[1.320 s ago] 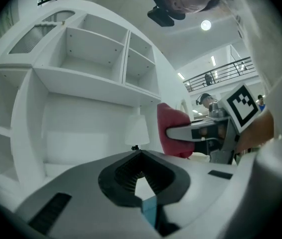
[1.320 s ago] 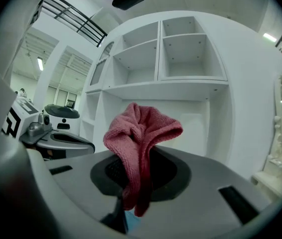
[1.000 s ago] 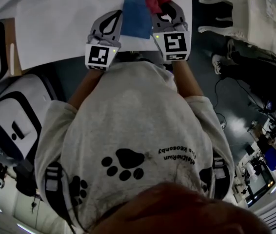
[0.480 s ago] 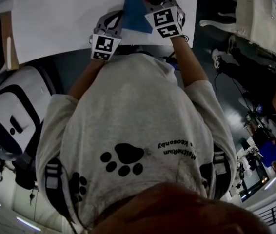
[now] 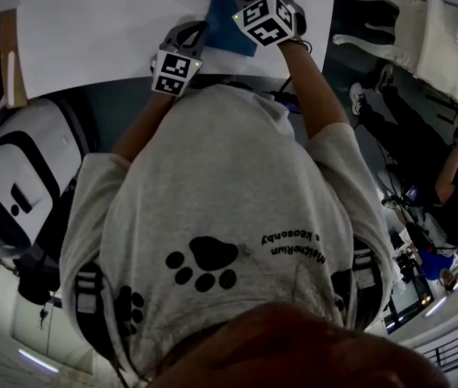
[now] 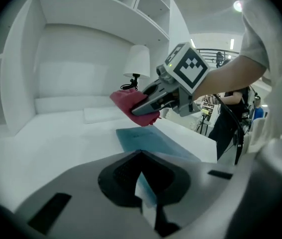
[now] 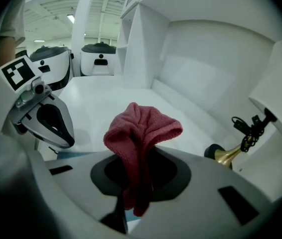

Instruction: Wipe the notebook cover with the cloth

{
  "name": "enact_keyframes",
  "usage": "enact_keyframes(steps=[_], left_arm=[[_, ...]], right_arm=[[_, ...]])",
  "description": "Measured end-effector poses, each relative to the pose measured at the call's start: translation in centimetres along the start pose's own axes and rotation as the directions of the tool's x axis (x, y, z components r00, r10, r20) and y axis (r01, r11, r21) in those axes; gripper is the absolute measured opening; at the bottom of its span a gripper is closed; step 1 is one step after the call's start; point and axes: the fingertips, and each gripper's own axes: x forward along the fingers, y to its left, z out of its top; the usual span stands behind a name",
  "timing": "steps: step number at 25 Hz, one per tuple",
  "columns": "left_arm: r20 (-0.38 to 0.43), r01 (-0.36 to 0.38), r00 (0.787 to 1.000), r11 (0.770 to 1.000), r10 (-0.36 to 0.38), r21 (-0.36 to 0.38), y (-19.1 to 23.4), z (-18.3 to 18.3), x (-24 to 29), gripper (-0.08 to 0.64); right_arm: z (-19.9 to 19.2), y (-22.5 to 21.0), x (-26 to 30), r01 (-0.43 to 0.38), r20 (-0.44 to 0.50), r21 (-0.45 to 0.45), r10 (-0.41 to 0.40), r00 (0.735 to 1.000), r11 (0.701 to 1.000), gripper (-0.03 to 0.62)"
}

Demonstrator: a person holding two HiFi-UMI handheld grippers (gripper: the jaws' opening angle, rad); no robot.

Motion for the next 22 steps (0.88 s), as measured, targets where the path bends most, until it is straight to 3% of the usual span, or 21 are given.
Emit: enact_keyframes(steps=[8,15,22], left_arm=[[-0.064,0.008,0.998,1.0,-0.01,-0.028,-0.2,-1.5,0.7,0.012],[-0.14,0.038,0.989,0.998,-0.045,-0.054,-0.5,-3.0,1.2,0.011],[-0.192,0.042,0.981,0.999,-0.042,-0.007,-0.8,-3.5,1.7,0.011]], right_arm=[[-1.7,1.1,3.0,-0.137,-0.208,-0.06,0.121,0.971,0.989,0.074],[-2.7,1.7,5.0,-0.226,-0.39,-0.082,0.177,0.904,0.971,0.074],[-3.3,1.5,5.6,-0.247,-0.485,-0.063,0.186,0.854,0.967,0.072]])
